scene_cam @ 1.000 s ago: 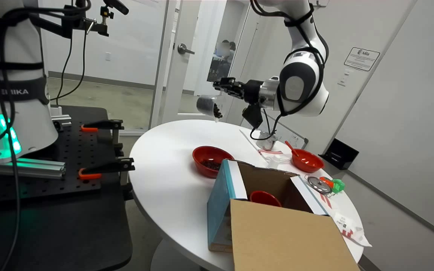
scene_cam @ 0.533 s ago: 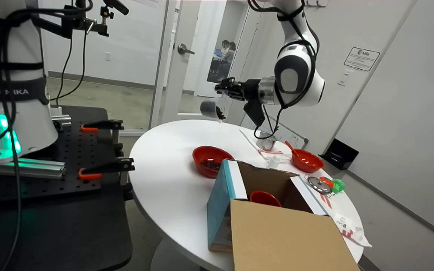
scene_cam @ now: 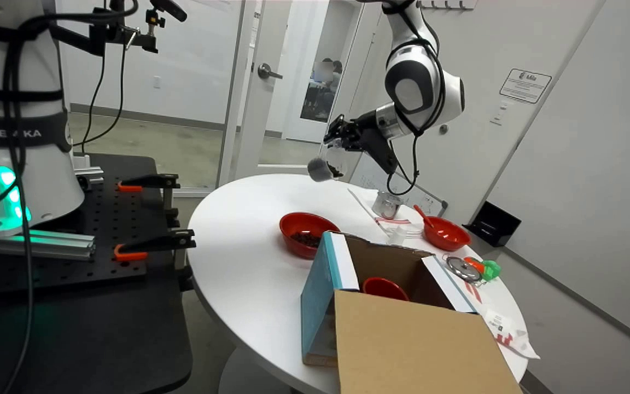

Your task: Pour some contents from the jug into the red bowl

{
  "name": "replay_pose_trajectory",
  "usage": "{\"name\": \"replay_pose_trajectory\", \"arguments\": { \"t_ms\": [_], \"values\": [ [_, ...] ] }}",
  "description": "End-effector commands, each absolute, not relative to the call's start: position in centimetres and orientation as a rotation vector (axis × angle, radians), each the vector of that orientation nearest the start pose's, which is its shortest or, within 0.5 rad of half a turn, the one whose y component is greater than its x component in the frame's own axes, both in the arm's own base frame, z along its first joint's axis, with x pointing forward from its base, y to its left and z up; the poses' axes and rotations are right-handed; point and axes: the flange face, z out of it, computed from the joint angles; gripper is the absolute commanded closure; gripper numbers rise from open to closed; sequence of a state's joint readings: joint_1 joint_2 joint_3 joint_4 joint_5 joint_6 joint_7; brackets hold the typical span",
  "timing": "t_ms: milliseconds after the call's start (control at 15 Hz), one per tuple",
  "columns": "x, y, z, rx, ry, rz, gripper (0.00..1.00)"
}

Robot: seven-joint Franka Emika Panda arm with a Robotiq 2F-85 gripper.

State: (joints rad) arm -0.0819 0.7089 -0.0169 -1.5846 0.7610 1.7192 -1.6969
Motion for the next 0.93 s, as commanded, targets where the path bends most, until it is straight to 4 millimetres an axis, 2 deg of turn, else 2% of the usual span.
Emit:
{"name": "replay_pose_trajectory", "arguments": {
  "t_ms": [0, 200, 267, 400, 600, 867],
  "values": [
    [64.8, 2.5, 21.9, -2.03, -1.329, -0.112, 0.94],
    [65.3, 4.5, 21.5, -2.165, -1.332, 0.009, 0.94],
    [65.1, 6.8, 21.1, -2.208, -1.324, 0.033, 0.94],
    [65.2, 9.3, 20.6, -2.271, -1.304, 0.057, 0.94],
    [65.0, 14.1, 19.9, -2.339, -1.294, 0.091, 0.94],
    [64.8, 18.8, 18.7, -2.408, -1.281, 0.139, 0.94]
  ]
}}
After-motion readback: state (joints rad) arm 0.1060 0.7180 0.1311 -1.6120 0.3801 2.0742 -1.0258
